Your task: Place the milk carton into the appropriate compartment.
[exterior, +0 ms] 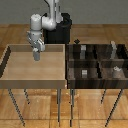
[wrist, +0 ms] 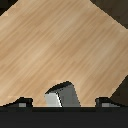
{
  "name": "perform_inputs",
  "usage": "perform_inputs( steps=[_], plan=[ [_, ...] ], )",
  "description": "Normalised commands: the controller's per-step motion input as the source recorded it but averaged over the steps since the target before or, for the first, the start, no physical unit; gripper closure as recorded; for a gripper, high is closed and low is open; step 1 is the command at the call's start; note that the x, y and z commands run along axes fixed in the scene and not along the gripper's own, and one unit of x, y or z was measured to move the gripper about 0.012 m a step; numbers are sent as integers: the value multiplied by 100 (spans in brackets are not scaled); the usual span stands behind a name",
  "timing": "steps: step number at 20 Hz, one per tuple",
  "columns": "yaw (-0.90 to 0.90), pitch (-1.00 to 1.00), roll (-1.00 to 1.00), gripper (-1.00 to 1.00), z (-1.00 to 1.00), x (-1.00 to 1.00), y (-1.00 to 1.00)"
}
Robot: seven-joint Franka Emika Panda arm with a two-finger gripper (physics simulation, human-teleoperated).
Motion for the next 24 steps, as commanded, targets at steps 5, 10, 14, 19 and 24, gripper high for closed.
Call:
perform_inputs(
  steps=[5,10,14,19,24],
  plan=[
    [0,0,0,-100,0,0,-20],
    [0,0,0,-100,-20,0,0],
    [0,0,0,-100,-75,0,0],
    [0,0,0,100,0,0,0],
    [0,0,0,100,0,0,0]
  ],
)
